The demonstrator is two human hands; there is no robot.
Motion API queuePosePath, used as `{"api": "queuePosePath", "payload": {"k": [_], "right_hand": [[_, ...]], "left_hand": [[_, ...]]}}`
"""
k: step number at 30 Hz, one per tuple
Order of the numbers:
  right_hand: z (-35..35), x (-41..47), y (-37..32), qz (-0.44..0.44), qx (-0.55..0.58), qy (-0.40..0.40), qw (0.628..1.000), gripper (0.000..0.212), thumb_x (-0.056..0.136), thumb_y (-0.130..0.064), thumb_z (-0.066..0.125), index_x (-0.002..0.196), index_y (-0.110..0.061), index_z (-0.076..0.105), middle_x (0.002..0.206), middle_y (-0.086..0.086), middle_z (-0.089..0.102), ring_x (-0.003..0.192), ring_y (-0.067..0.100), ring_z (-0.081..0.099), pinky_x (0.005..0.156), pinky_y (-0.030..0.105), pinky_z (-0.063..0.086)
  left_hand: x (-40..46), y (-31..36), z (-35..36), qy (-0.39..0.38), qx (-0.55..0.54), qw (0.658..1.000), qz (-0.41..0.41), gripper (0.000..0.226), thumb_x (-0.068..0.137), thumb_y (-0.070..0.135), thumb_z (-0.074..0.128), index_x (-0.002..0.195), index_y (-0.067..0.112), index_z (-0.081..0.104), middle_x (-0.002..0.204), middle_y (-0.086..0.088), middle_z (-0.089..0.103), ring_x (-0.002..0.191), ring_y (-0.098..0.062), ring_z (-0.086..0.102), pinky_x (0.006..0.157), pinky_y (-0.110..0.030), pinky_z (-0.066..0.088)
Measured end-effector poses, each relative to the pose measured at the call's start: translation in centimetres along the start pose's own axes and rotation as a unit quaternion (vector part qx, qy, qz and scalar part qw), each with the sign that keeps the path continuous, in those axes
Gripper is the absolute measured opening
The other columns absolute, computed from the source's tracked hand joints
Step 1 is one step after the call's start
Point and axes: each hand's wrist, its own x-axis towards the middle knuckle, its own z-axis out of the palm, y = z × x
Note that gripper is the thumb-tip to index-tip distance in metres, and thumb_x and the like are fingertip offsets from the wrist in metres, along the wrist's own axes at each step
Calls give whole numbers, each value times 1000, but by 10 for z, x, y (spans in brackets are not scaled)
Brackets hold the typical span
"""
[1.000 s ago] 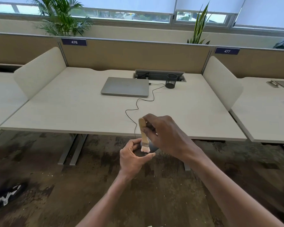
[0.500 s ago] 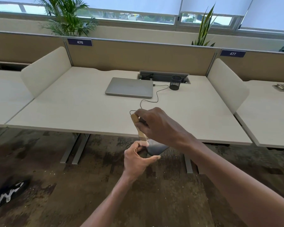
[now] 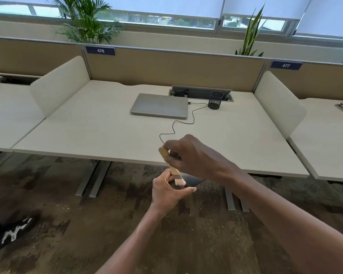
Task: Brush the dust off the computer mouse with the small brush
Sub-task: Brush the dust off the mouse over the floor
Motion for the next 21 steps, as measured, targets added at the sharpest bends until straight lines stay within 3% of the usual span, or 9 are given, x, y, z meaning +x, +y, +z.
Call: {"api": "queuePosePath", "payload": {"k": [3, 5, 10, 15, 19, 21], "right_hand": [[2, 0, 1, -3, -18, 6, 1000, 22, 101, -16, 56, 91, 1, 66, 67, 12, 67, 56, 27, 65, 56, 44, 53], [1, 0, 2, -13, -24, 41, 999, 22, 100, -15, 57, 87, 1, 63, 61, 10, 62, 50, 26, 59, 51, 44, 50], [-2, -5, -2, -25, 12, 1, 1000, 13, 95, -11, 64, 94, 0, 71, 73, 11, 73, 59, 23, 70, 57, 41, 58], [-2, -5, 2, -18, -21, 48, 998, 19, 98, -12, 59, 84, 0, 63, 62, 8, 63, 50, 25, 61, 51, 44, 51], [-6, -5, 2, -7, 2, 40, 999, 14, 95, -12, 62, 89, 0, 66, 70, 12, 71, 59, 27, 68, 58, 43, 56], [-5, -5, 4, 6, -3, 36, 999, 12, 94, -9, 63, 88, 0, 66, 67, 8, 69, 56, 23, 66, 57, 40, 55]], "left_hand": [[-2, -2, 1, -4, -5, 1000, -8, 45, 59, 31, 100, 86, 26, 66, 80, 10, 75, 78, -7, 74, 70, -17, 60], [-4, -2, 1, -6, -17, 1000, -20, 51, 57, 29, 101, 96, 18, 70, 91, 7, 77, 86, -8, 75, 79, -23, 63], [-8, 6, -2, -2, -5, 1000, -10, 45, 60, 31, 99, 85, 35, 61, 76, 20, 72, 78, 1, 72, 65, -9, 54], [-9, 4, -2, -3, -17, 1000, -12, 49, 59, 27, 101, 97, 19, 71, 93, 6, 78, 87, -6, 75, 78, -20, 61], [-9, 3, -2, 0, -9, 1000, -11, 47, 58, 28, 101, 92, 14, 71, 87, 5, 76, 80, -6, 73, 71, -18, 58], [-9, 3, -2, 0, -16, 1000, -14, 49, 58, 26, 101, 96, 15, 72, 91, 5, 78, 85, -6, 74, 75, -17, 59]]}}
